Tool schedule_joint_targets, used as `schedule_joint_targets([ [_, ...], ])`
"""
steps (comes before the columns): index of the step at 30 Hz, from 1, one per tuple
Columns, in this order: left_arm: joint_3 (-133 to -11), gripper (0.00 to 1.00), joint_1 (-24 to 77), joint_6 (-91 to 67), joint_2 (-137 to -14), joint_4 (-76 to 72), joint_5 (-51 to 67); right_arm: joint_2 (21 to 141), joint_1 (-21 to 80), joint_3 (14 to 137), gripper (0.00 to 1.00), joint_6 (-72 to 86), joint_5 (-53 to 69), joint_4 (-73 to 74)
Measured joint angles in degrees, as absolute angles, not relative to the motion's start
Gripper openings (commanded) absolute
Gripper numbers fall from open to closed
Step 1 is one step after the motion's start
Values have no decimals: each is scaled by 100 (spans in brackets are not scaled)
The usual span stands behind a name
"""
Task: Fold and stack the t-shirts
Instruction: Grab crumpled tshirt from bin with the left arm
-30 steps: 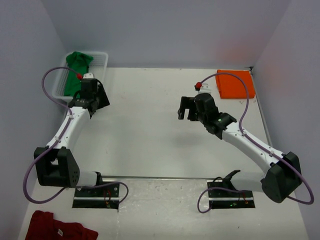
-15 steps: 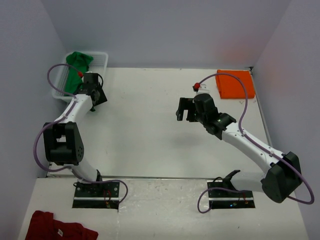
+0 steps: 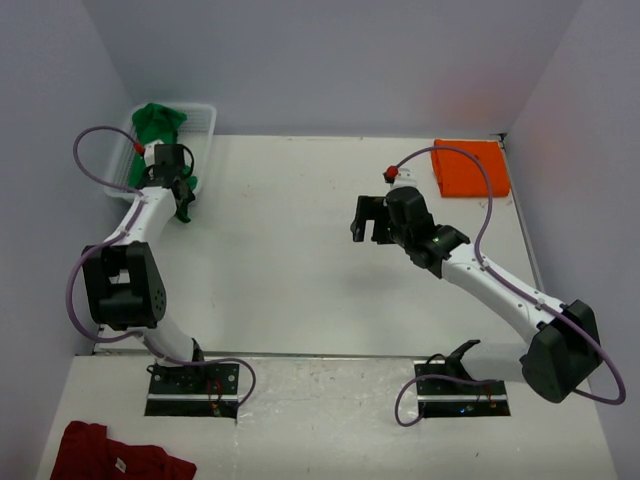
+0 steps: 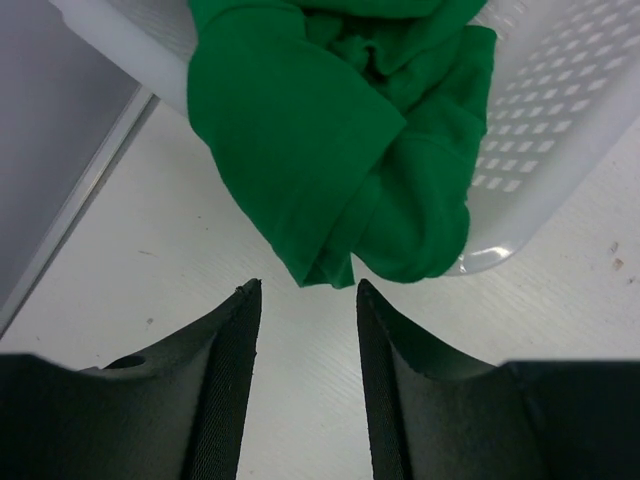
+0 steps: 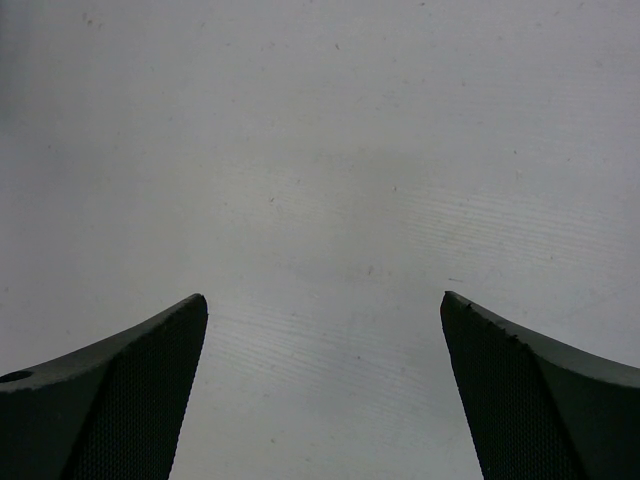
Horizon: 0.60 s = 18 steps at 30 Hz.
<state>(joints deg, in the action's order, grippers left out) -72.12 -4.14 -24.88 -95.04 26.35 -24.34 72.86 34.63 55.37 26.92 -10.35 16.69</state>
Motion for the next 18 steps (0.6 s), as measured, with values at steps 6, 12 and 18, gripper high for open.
schedule_joint_targets([
  [6, -7223, 43, -775, -2491, -9636, 2600, -2335, 7286, 3461, 5537, 99, 2687, -1031, 1667],
  [12, -7223, 42, -947, -2488, -9686, 2486, -2053, 7286, 3465, 5527, 99, 2683, -947, 1656],
  [18, -7223, 42, -937, -2488, -9756, 2438, -1791, 7286, 3468, 5527, 99, 2683, -923, 1616],
])
